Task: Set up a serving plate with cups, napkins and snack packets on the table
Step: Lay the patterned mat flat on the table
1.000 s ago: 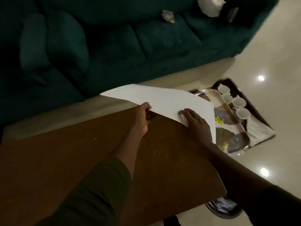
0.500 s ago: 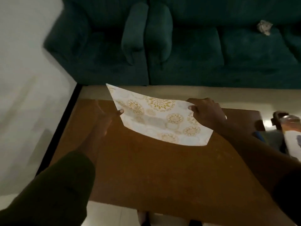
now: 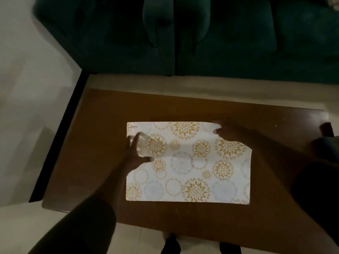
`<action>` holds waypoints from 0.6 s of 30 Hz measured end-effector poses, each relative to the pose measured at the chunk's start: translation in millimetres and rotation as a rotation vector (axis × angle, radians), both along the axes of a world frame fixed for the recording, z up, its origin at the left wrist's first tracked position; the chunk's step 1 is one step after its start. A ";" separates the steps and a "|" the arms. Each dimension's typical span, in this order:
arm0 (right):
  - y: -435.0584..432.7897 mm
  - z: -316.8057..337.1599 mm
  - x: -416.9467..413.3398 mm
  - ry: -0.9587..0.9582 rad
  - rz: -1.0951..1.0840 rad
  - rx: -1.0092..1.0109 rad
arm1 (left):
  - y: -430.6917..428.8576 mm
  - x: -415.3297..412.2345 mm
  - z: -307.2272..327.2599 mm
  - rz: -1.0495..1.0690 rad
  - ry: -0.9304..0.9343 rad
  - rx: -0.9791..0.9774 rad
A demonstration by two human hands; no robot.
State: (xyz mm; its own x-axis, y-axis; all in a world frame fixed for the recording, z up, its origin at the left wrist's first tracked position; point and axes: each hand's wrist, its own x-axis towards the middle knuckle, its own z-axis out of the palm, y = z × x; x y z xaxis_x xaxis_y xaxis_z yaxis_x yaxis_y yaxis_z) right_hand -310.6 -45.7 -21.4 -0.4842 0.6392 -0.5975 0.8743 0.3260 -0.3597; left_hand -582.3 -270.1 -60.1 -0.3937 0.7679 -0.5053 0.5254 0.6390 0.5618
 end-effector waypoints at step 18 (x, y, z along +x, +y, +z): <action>-172.4 -125.4 36.6 0.081 -0.072 0.295 | -33.3 65.5 -68.4 -0.334 0.370 -0.279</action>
